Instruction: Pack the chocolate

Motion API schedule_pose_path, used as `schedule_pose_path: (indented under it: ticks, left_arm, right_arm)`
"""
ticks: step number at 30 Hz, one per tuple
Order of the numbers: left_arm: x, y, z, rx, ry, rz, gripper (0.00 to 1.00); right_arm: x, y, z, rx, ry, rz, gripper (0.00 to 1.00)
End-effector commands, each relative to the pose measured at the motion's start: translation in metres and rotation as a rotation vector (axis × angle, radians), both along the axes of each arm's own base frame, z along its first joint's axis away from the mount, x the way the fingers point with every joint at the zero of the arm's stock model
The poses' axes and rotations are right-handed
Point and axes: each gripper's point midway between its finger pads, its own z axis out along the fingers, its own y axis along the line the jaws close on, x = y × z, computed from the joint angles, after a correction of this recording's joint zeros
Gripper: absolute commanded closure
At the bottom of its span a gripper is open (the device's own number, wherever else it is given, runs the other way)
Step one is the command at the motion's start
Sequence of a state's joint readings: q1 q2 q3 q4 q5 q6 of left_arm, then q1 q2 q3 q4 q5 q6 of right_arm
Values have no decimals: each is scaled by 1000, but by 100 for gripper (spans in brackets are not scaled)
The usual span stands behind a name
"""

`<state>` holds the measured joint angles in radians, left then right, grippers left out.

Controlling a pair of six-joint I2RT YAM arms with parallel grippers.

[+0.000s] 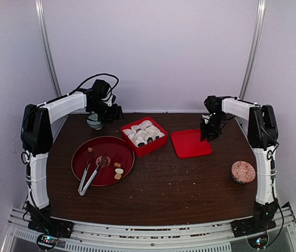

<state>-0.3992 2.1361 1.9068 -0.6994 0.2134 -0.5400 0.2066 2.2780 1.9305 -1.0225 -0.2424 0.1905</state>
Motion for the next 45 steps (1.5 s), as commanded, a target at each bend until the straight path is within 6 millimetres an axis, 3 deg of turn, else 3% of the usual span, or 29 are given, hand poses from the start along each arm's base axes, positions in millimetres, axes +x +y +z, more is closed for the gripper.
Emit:
schedule_pose_path:
  ticks: [1, 6, 13, 20, 24, 28, 32, 39, 45]
  left_arm:
    - [8, -4, 9, -22, -33, 1, 32]
    - [7, -4, 8, -17, -29, -9, 32]
    - [3, -2, 5, -5, -17, -15, 32]
    - [-1, -2, 0, -8, -7, -21, 32]
    - [-3, -2, -1, -11, -3, -22, 33]
    - [-6, 0, -1, -8, -3, -23, 33]
    - [-6, 0, 0, -6, -6, -22, 33]
    - [-5, 0, 0, -7, -8, -20, 33]
    - [-5, 0, -1, -9, -6, -18, 33]
  right_arm:
    - [-16, 33, 10, 7, -8, 65, 61]
    - [-37, 54, -7, 21, 27, 101, 61]
    - [-83, 80, -20, 40, 77, 193, 61]
    - [-127, 96, -20, 65, 105, 268, 61]
    - [-141, 102, -13, 105, 99, 295, 60]
    - [-137, 99, 3, 93, 43, 294, 56]
    - [-115, 77, 18, 14, -7, 231, 52]
    - [-84, 23, 15, -55, -5, 94, 52]
    - [-69, -2, 8, -119, 12, 56, 53]
